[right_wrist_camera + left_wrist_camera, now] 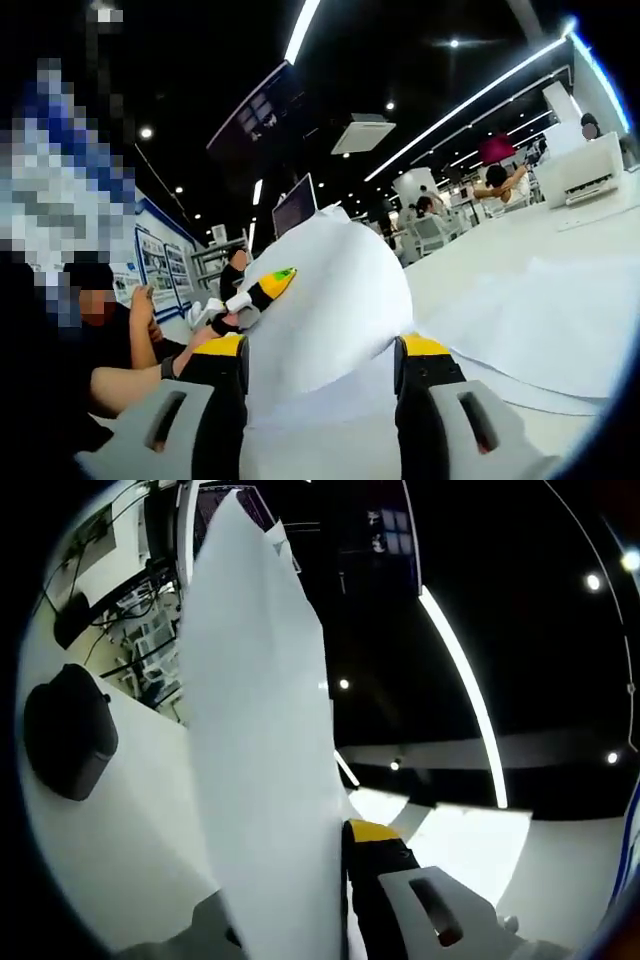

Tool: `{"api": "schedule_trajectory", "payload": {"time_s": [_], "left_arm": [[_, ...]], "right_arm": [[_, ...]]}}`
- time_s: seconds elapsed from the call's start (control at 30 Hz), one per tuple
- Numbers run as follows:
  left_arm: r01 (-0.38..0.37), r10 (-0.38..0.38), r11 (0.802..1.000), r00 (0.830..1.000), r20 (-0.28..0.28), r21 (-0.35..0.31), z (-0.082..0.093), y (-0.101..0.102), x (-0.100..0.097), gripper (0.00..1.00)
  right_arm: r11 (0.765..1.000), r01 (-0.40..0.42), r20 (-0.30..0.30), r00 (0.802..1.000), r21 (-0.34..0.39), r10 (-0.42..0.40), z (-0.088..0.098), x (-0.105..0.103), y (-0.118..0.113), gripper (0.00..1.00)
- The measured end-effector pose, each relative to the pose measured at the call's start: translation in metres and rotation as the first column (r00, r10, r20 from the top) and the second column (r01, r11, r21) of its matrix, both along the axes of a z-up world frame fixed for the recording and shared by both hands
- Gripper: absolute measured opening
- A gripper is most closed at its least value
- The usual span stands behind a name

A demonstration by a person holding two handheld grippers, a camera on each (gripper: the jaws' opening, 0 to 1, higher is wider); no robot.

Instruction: Organize the stack of printing papers by aligning and flattening the scattered papers on the table

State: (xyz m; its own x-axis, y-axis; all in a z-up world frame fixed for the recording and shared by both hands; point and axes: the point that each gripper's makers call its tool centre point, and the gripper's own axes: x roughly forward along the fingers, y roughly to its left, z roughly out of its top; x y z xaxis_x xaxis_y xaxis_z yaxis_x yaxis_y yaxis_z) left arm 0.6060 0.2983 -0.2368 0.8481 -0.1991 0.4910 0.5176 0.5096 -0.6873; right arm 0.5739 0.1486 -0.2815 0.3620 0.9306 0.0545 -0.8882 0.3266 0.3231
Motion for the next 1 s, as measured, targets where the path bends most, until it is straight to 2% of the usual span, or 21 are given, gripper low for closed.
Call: {"api": "schedule_trajectory", "payload": {"time_s": [0.07,0.13,0.27,0.43,0.77,1.0], "left_arm": [[0.0,0.0,1.0,1.0,0.0,-0.001,0.0,0.0,0.0,0.06],[-0.001,0.001,1.0,1.0,0.0,-0.001,0.0,0.0,0.0,0.06],[0.0,0.0,1.0,1.0,0.0,-0.001,0.0,0.0,0.0,0.06],[-0.001,0.001,1.0,1.0,0.0,0.001,0.0,-0.001,0.0,0.06],[0.0,0.0,1.0,1.0,0.0,0.001,0.0,0.0,0.0,0.06],[0.001,-0.001,1.0,1.0,0.001,-0.001,0.0,0.0,0.0,0.06]], "right_arm": [[0.999,0.044,0.027,0.999,0.012,-0.045,0.004,0.005,-0.004,0.63],[0.999,0.049,0.015,0.999,0.02,-0.049,0.004,0.008,-0.005,0.66],[0.998,0.058,-0.004,0.998,0.034,-0.058,0.005,0.01,-0.007,0.67],[0.994,0.098,0.01,0.995,0.043,-0.099,0.007,0.014,-0.011,0.72],[0.989,0.137,0.01,0.99,0.056,-0.137,0.009,0.02,-0.016,0.77],[0.969,0.245,-0.011,0.969,0.035,-0.245,0.005,0.043,-0.04,0.79]]}}
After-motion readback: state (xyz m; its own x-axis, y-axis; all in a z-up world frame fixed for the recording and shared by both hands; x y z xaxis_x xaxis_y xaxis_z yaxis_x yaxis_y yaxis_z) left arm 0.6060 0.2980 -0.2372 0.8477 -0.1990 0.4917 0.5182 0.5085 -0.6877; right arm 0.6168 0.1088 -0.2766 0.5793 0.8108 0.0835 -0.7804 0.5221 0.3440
